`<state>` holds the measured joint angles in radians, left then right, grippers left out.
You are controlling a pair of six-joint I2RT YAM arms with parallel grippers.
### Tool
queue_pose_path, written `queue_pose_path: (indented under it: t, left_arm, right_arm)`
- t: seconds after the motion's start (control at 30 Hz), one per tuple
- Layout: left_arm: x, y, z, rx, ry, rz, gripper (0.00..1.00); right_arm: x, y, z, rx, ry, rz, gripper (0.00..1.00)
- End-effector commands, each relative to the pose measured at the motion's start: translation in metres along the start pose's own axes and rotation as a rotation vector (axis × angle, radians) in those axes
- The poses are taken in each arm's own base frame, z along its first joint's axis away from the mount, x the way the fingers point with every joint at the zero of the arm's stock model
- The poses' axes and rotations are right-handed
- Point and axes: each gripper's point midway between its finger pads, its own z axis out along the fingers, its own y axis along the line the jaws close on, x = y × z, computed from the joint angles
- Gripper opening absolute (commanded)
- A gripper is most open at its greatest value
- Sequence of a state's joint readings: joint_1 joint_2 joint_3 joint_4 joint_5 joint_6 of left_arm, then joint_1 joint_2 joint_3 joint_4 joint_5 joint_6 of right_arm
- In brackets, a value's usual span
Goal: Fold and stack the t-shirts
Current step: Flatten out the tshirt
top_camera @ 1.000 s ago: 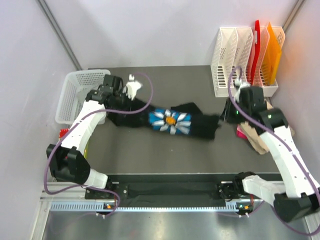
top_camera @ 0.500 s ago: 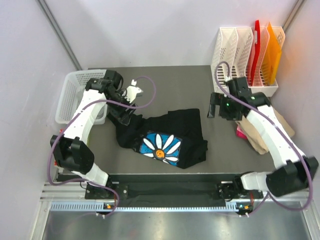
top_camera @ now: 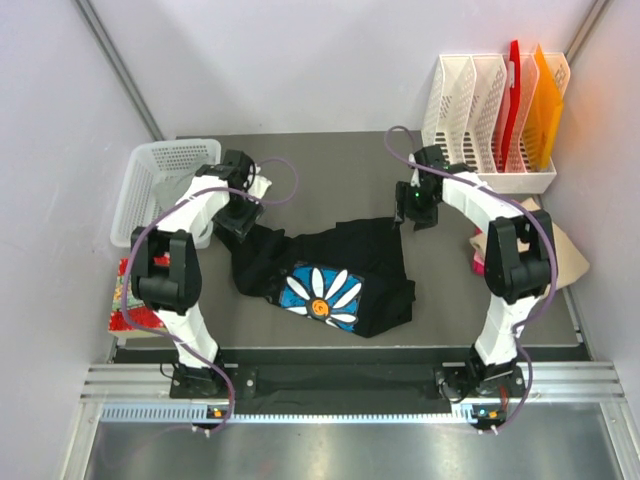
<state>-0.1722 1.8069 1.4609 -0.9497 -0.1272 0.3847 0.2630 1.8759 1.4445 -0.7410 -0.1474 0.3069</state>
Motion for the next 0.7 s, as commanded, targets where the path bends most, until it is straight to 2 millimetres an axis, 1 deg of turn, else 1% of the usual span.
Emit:
queue_pose_path:
  t: [0.0,0.13,0.2,0.33,0.4,0.43,0.47,0.53,0.57,0.67]
  left_arm:
    - [-0.007,0.016,0.005,-0.072,-0.028,-0.075,0.63]
    - [-0.005,0.021,0.019,-0.078,-0.003,-0.099,0.64]
    - [-0.006,0.025,0.021,-0.078,-0.003,-0.123,0.65]
    - [-0.007,0.026,0.032,-0.068,0.007,-0.144,0.67]
    - [-0.011,0.029,0.036,-0.067,0.000,-0.166,0.68]
    - [-0.011,0.028,0.041,-0.060,0.012,-0.174,0.68]
    - [-0.016,0.030,0.041,-0.056,0.002,-0.183,0.69]
    - [-0.016,0.028,0.048,-0.029,0.023,-0.208,0.69]
    - [-0.021,0.028,0.048,-0.016,0.012,-0.222,0.70]
    - [-0.026,0.025,0.056,0.005,0.014,-0.238,0.70]
  right_arm:
    - [-0.040,0.010,-0.005,-0.060,-0.101,-0.011,0.64]
    - [-0.041,0.009,0.012,-0.068,-0.077,-0.001,0.64]
    - [-0.039,0.007,0.019,-0.062,-0.063,0.003,0.64]
    - [-0.037,0.006,0.033,-0.072,-0.035,0.012,0.64]
    - [-0.039,0.008,0.039,-0.081,-0.036,0.017,0.64]
    - [-0.037,0.008,0.044,-0.087,-0.022,0.028,0.64]
    - [-0.035,0.010,0.048,-0.092,-0.013,0.028,0.63]
    - [-0.031,0.011,0.056,-0.102,0.008,0.037,0.63]
    - [-0.031,0.011,0.057,-0.107,0.005,0.038,0.63]
    - [-0.026,0.013,0.064,-0.124,0.024,0.042,0.60]
